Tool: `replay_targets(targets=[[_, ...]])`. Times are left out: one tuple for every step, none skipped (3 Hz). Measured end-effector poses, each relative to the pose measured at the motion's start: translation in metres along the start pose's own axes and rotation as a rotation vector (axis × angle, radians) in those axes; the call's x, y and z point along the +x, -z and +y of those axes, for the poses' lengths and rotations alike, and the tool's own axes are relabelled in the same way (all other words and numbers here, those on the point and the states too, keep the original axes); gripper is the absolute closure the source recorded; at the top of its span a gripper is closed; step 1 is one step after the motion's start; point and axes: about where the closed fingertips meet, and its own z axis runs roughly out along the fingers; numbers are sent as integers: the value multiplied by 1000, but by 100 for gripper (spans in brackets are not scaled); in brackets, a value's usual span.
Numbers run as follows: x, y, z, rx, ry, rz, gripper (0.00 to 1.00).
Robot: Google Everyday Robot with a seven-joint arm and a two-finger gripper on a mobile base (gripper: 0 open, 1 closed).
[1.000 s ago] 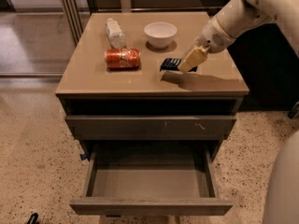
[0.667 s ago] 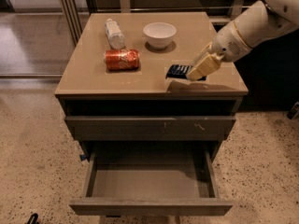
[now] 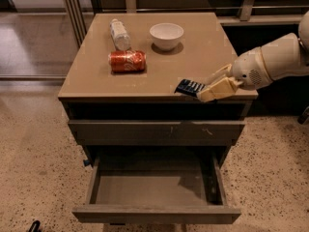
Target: Place rxbar blueberry into middle drawer
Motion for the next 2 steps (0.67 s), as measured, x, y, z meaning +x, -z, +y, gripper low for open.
replay_targets(targets=[[17, -6, 6, 66, -77, -44, 100], [36, -15, 0, 185, -180, -87, 100]])
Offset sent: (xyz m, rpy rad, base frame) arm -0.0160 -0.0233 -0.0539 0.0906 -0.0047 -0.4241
